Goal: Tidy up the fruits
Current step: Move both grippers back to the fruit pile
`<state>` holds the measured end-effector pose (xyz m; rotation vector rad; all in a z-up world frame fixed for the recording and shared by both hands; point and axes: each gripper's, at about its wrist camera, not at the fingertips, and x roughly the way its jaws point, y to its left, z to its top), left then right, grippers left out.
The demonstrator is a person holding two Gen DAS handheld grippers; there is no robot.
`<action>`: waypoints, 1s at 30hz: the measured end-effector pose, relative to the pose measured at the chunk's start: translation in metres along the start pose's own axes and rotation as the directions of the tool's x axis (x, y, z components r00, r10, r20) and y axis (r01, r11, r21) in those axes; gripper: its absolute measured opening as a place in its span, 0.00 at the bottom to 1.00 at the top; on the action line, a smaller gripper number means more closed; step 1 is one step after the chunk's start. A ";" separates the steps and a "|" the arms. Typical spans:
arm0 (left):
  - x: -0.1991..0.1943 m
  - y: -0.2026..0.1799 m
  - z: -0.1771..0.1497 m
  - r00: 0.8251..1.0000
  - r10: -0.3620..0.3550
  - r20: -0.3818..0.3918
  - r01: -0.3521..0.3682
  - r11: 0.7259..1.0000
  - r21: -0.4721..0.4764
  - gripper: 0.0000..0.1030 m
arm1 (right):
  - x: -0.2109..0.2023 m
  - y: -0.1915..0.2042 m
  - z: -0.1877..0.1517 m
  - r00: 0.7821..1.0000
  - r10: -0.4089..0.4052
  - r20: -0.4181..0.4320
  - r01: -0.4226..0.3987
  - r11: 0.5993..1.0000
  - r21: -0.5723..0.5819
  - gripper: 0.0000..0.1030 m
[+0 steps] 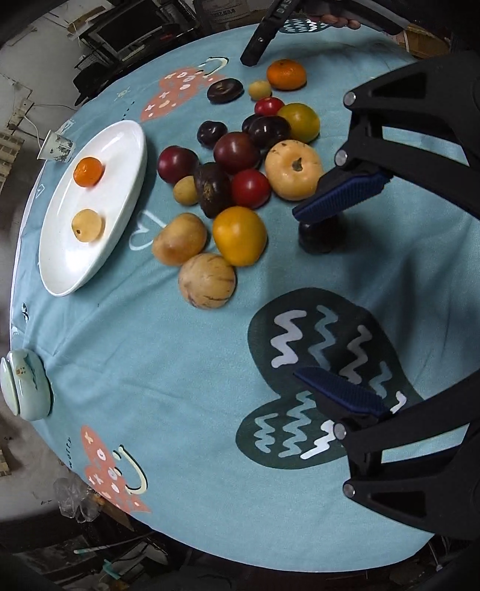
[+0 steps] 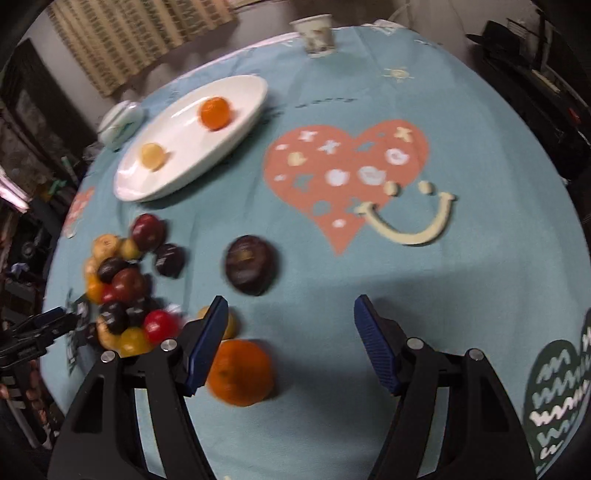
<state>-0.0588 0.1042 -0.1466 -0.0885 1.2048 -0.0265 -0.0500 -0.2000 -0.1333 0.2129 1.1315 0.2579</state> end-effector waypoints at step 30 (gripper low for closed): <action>0.011 -0.023 -0.004 1.000 -0.027 0.003 0.027 0.995 0.092 0.81 | -0.013 0.046 -0.021 0.999 0.014 -0.050 -0.025 0.973 -0.228 0.79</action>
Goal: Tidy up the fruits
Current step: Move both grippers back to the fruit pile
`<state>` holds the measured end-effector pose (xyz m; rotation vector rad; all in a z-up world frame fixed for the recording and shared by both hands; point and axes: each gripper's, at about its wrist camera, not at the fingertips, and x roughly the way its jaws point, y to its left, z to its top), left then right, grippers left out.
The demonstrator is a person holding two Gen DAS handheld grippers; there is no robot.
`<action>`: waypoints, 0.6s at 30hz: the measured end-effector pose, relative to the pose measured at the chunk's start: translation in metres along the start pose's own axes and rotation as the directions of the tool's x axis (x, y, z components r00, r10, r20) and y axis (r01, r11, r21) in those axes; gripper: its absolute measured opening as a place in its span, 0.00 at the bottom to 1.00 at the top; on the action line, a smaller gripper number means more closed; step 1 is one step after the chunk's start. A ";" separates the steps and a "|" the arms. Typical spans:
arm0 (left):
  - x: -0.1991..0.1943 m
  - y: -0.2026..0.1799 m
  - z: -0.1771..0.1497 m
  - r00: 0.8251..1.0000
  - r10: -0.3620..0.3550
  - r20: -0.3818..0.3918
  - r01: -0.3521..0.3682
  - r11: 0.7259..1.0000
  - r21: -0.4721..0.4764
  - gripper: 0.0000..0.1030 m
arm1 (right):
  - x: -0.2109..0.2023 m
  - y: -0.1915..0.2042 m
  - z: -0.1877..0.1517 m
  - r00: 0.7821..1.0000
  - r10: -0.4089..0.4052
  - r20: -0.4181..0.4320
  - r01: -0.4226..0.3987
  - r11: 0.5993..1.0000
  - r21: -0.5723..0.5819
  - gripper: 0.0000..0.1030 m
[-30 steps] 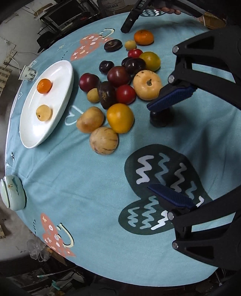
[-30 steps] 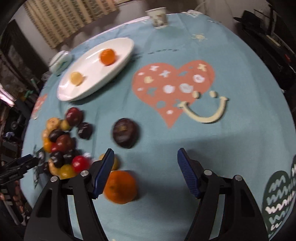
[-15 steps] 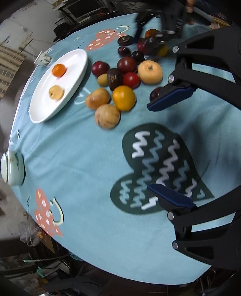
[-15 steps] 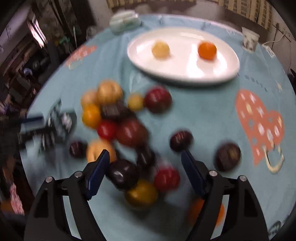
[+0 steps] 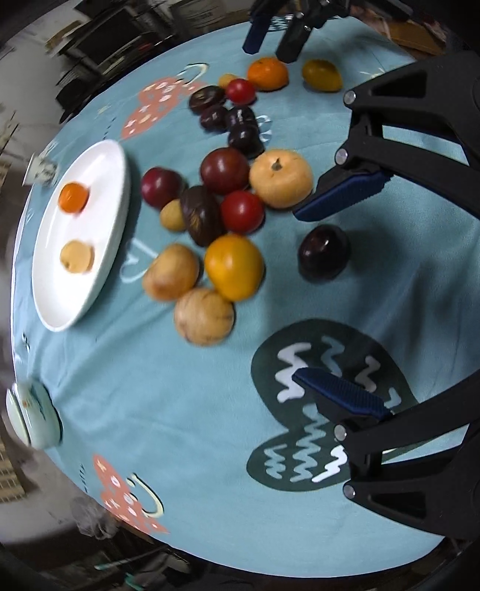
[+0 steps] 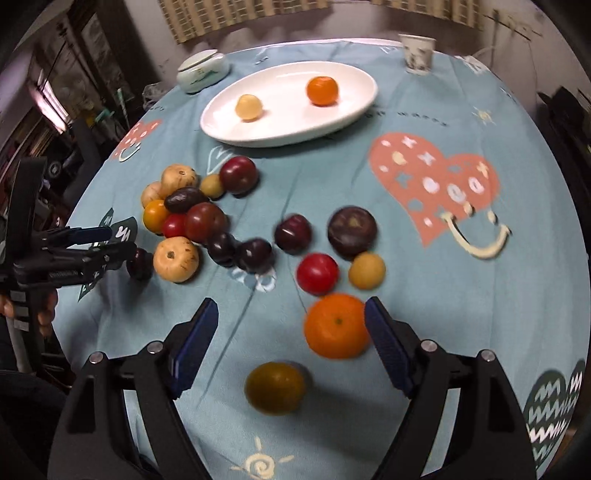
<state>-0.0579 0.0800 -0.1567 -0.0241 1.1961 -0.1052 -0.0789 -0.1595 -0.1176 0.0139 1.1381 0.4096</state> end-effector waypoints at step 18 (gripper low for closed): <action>0.020 -0.014 -0.003 0.999 -0.024 -0.047 0.026 0.999 0.033 0.75 | -0.019 -0.003 -0.063 1.000 -0.005 0.010 0.005 1.000 0.005 0.78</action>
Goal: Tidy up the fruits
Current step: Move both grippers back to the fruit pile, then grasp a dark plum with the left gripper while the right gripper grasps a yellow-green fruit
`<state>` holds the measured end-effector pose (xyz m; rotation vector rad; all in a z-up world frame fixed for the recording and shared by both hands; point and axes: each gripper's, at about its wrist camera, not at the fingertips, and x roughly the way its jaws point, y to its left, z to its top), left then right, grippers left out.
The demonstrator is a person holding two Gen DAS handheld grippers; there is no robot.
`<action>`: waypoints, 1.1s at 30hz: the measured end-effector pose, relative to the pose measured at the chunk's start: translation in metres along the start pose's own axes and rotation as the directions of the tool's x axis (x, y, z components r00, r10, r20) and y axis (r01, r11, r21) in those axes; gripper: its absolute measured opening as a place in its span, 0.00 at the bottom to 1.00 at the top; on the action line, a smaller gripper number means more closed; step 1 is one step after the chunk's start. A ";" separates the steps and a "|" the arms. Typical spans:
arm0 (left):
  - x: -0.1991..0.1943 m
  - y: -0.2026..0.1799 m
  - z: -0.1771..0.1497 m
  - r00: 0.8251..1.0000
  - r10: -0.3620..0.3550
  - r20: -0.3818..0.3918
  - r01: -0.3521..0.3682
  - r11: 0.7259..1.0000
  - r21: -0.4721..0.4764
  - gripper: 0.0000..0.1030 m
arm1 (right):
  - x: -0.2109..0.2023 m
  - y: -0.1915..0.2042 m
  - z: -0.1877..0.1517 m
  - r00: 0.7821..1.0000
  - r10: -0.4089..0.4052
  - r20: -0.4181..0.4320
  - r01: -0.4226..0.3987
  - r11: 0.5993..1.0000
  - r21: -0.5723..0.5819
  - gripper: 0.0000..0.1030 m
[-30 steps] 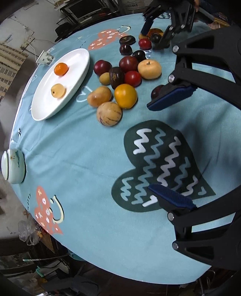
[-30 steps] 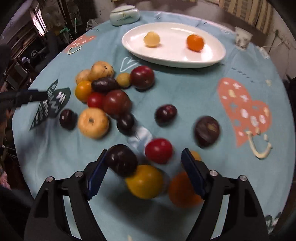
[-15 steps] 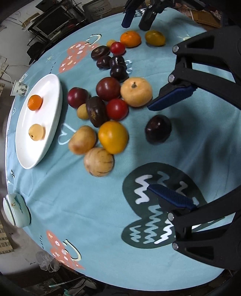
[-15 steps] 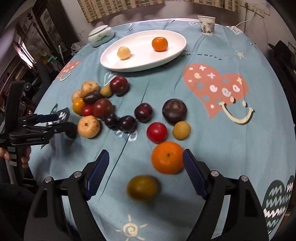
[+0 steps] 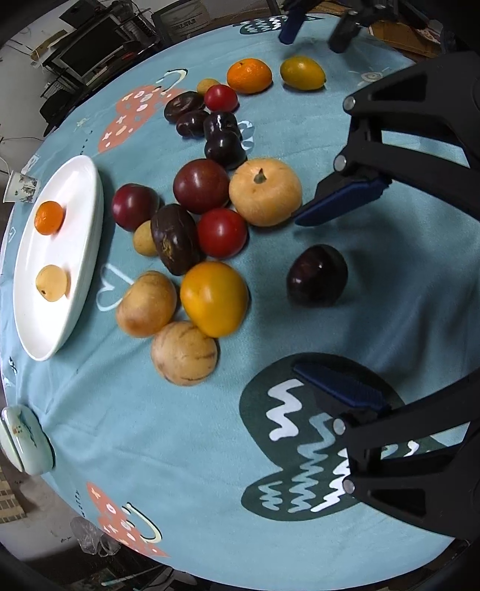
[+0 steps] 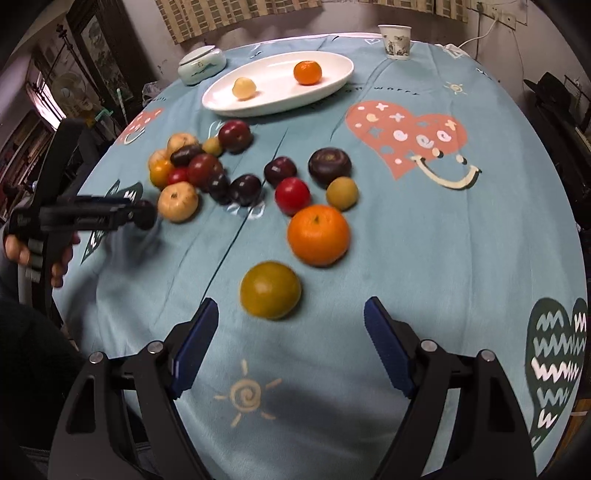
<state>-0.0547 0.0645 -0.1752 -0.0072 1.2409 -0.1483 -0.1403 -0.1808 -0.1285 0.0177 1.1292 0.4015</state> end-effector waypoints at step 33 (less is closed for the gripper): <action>-0.001 0.002 -0.005 0.999 -0.046 -0.012 0.046 0.999 -0.003 0.34 | 0.032 0.011 0.007 0.999 0.017 -0.036 -0.016 1.000 0.021 0.40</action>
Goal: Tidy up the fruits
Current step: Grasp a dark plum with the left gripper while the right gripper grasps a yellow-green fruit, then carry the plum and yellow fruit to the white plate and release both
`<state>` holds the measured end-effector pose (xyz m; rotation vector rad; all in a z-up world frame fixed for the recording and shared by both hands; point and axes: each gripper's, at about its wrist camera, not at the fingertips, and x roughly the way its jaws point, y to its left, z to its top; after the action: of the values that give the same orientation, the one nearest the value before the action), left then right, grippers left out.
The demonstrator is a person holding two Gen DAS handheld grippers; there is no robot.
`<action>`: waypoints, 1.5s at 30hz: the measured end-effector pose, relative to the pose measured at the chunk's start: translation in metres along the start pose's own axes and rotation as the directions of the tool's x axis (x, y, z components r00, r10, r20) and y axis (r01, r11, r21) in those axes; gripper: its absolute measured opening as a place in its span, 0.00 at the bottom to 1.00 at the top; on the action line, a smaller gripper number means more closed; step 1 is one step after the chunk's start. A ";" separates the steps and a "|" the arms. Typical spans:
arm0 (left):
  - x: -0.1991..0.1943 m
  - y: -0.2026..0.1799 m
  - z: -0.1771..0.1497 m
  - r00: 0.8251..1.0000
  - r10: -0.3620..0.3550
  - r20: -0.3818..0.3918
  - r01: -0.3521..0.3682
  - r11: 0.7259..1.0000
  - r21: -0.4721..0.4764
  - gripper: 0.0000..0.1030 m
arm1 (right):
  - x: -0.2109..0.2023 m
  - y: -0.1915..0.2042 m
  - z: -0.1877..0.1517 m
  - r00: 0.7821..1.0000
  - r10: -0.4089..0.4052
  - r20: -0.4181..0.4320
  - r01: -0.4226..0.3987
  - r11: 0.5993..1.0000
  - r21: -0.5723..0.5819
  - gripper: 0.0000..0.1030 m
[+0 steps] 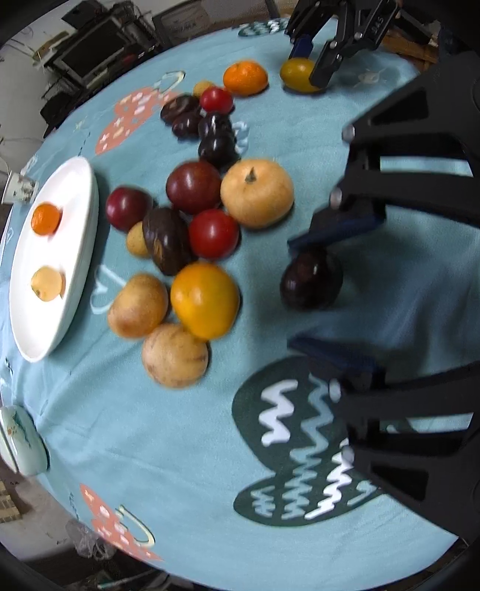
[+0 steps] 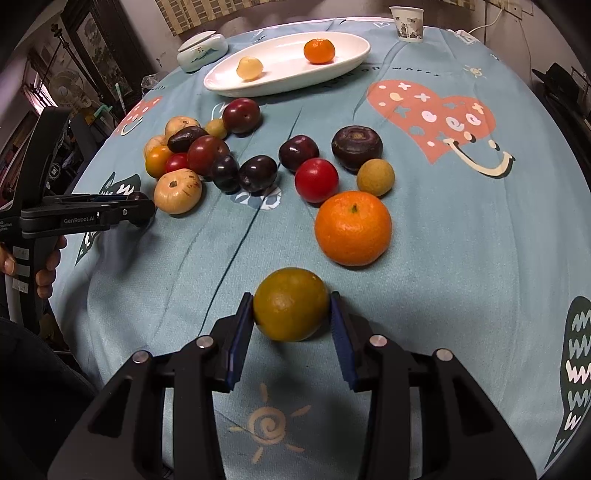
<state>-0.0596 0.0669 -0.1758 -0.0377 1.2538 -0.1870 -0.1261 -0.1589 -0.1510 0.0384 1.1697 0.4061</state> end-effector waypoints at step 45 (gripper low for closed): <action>-0.007 -0.029 0.217 0.975 0.070 0.210 -0.090 0.992 0.090 0.32 | 0.037 -0.002 0.243 0.983 0.029 0.180 -0.013 0.996 -0.092 0.40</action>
<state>0.1399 0.0239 -0.0973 0.0772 1.0359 -0.1706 0.1046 -0.1048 -0.0871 0.0086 0.9712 0.4640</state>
